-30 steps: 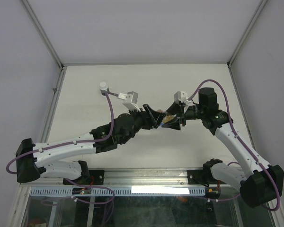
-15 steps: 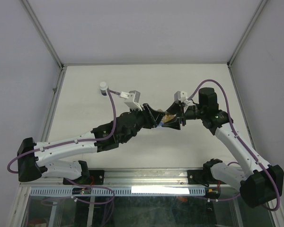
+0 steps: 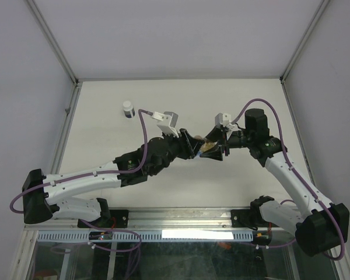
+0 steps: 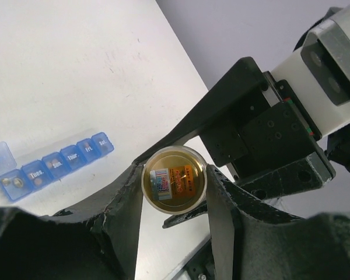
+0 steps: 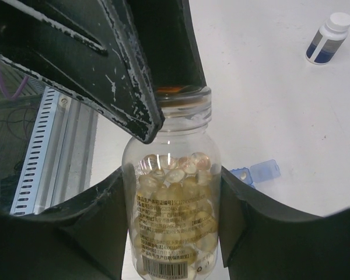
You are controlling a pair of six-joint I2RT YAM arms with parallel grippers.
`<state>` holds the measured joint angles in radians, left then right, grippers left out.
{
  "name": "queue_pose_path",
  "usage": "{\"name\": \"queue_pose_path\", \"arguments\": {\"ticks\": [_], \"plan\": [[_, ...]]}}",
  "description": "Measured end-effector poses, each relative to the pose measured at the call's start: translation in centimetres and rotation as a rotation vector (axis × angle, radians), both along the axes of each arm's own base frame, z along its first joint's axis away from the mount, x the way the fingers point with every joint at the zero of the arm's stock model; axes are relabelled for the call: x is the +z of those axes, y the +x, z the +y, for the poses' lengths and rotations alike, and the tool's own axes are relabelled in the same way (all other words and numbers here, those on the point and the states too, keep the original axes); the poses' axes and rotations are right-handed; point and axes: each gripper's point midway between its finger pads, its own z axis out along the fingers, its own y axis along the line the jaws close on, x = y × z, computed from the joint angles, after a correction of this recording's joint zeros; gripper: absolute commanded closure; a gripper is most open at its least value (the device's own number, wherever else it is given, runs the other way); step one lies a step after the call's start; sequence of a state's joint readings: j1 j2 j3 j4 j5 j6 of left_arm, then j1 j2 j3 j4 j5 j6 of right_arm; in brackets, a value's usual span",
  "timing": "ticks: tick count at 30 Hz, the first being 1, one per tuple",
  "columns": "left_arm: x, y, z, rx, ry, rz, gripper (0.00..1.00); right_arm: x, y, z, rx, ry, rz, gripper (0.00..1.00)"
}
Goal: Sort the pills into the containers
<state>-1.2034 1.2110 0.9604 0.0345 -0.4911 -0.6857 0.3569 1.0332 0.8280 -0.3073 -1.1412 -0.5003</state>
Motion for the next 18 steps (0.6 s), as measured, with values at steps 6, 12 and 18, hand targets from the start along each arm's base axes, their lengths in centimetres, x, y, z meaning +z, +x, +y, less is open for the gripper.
{"name": "queue_pose_path", "arguments": {"ticks": [6,12,18], "plan": [[0.0,-0.8,-0.7,-0.151,0.100,-0.180,0.94,-0.3,-0.7,0.0,0.027,0.007,0.021,1.00],[0.1,-2.0,-1.2,-0.475,0.202,-0.448,0.94,-0.5,-1.8,-0.1,0.071,0.021,0.037,1.00],[0.1,-2.9,-0.5,-0.739,0.221,-0.656,0.72,-0.2,-2.5,0.2,0.110,0.036,0.034,1.00]]}}
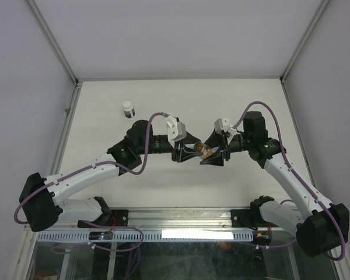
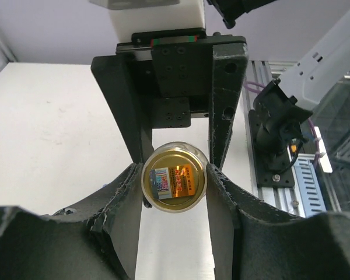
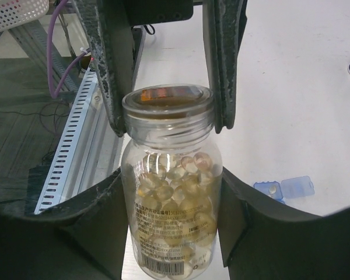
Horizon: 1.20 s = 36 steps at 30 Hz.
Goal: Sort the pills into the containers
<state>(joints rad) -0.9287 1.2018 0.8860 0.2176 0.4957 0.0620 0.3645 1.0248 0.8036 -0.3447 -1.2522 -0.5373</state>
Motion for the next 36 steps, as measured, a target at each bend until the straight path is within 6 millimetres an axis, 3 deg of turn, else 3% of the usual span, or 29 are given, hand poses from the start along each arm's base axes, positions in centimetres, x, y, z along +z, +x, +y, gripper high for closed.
{"name": "queue_pose_path", "arguments": {"ticks": [2,7,13,21,24,29,32,36], "plan": [[0.0,-0.1,0.0,-0.039,0.004,-0.037,0.61,0.0,-0.1,0.0,0.005,0.001,0.001,1.00],[0.1,-0.1,-0.2,-0.061,0.002,-0.054,0.23,0.1,0.0,0.0,0.001,0.004,-0.010,1.00],[1.4,0.4,0.2,-0.007,-0.043,-0.047,0.01,0.2,0.3,-0.1,-0.010,0.005,-0.021,1.00],[2.6,0.4,2.7,0.099,-0.098,-0.061,0.01,0.2,0.4,-0.1,-0.011,0.004,-0.022,1.00],[3.0,-0.1,4.2,0.153,-0.143,0.026,0.01,0.1,0.4,-0.2,-0.016,0.002,-0.023,1.00],[5.2,-1.1,6.2,0.215,-0.301,0.275,0.18,0.0,0.7,-0.2,-0.026,-0.005,-0.023,1.00],[4.8,-0.4,5.9,0.320,-0.314,0.433,0.17,-0.3,1.0,-0.2,-0.043,-0.017,-0.020,1.00],[2.8,-0.6,3.1,0.426,-0.211,0.541,0.19,-0.7,1.5,-0.2,-0.060,-0.031,-0.014,1.00]]}}
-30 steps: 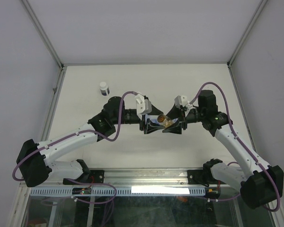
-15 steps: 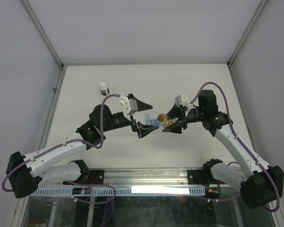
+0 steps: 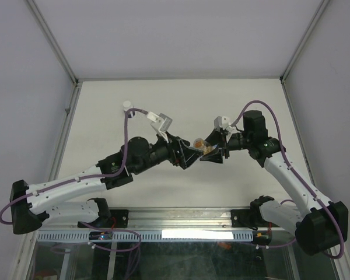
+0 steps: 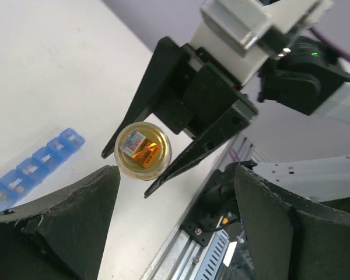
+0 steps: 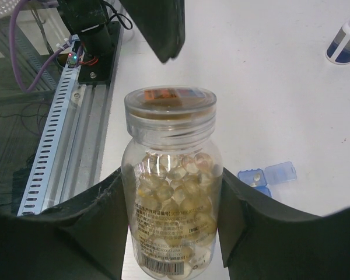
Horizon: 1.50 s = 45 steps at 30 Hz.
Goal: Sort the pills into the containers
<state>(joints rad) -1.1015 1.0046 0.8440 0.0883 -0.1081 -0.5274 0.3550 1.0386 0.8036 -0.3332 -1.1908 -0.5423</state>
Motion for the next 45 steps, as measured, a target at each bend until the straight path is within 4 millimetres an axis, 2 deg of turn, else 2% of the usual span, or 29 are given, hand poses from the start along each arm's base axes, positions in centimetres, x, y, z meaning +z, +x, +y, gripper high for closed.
{"name": "queue_pose_path", "arguments": {"ticks": [4,10,15,27,31,34,38,42,45], "plan": [[-1.6,1.1,-1.3,0.068,0.099,0.049,0.20,-0.1,0.2,0.0,-0.009,-0.006,0.001,1.00],[-2.4,2.6,-2.2,0.121,0.169,0.072,0.34,-0.2,0.3,0.0,-0.015,-0.010,0.000,1.00],[-2.6,2.8,-2.6,0.122,0.187,0.076,0.45,-0.2,0.4,-0.1,-0.019,-0.012,0.000,1.00],[-3.3,2.8,-2.9,0.111,0.221,0.085,0.54,-0.3,0.4,-0.1,-0.021,-0.013,-0.001,1.00],[-3.6,2.7,-2.9,0.107,0.234,0.087,0.71,-0.3,0.4,-0.1,-0.023,-0.015,-0.001,1.00],[-3.5,2.7,-3.0,0.096,0.243,0.071,0.79,-0.3,0.4,-0.1,-0.022,-0.014,-0.001,1.00],[-3.5,2.7,-3.0,0.035,0.273,0.014,0.82,-0.3,0.4,-0.1,-0.021,-0.013,0.000,1.00],[-3.7,2.7,-3.2,-0.124,0.292,-0.104,0.82,-0.3,0.4,-0.1,-0.023,-0.015,0.003,1.00],[-3.9,2.5,-3.1,-0.261,0.309,-0.234,0.78,-0.4,0.3,-0.1,-0.023,-0.017,0.008,1.00]]}}
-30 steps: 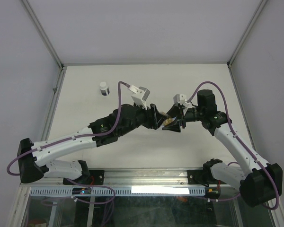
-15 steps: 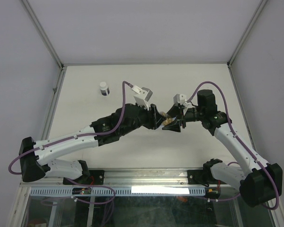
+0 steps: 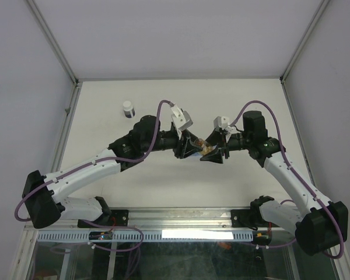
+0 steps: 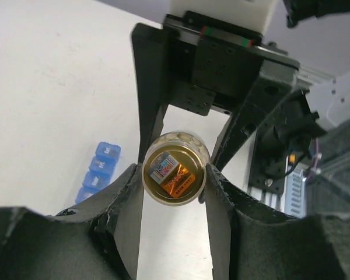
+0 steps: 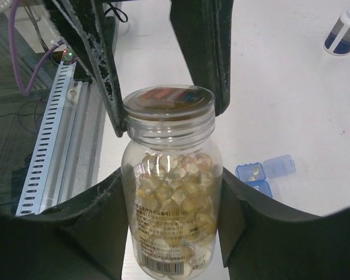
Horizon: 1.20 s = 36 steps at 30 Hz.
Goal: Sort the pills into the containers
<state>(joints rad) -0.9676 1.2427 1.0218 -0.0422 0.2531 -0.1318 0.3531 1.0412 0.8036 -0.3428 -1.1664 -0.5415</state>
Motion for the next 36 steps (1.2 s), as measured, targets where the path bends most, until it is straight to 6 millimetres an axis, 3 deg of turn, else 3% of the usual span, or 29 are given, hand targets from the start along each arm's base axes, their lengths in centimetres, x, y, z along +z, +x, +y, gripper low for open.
{"name": "queue_pose_path", "arguments": {"ticks": [5,12,13,17,24,27,29,33,36], "plan": [[-0.4,-0.3,0.1,-0.214,0.040,-0.228,0.60,-0.2,-0.2,0.0,0.006,-0.005,0.003,1.00],[-1.3,0.7,-0.4,-0.268,0.083,-0.316,0.03,0.0,0.0,0.0,0.004,0.000,-0.014,1.00],[-1.3,0.9,-0.4,-0.258,0.082,-0.319,0.01,0.0,0.1,0.0,0.004,0.001,-0.015,1.00],[-0.4,1.1,0.8,-0.163,0.030,-0.323,0.01,0.1,0.1,0.0,0.004,0.002,-0.017,1.00],[4.7,-0.8,4.5,-0.038,-0.162,-0.334,0.01,0.1,0.1,0.0,0.005,0.003,-0.017,1.00],[6.0,-1.1,5.6,0.023,-0.241,-0.270,0.09,0.1,0.0,0.0,0.005,0.003,-0.017,1.00],[6.2,-1.0,6.0,0.072,-0.289,-0.181,0.17,0.1,0.1,0.0,0.005,0.003,-0.016,1.00],[5.1,0.2,5.5,0.185,-0.314,0.041,0.18,0.1,0.1,0.0,0.003,0.002,-0.014,1.00],[4.0,0.6,3.7,0.282,-0.256,0.142,0.19,0.1,0.1,0.0,0.000,0.003,-0.013,1.00]]}}
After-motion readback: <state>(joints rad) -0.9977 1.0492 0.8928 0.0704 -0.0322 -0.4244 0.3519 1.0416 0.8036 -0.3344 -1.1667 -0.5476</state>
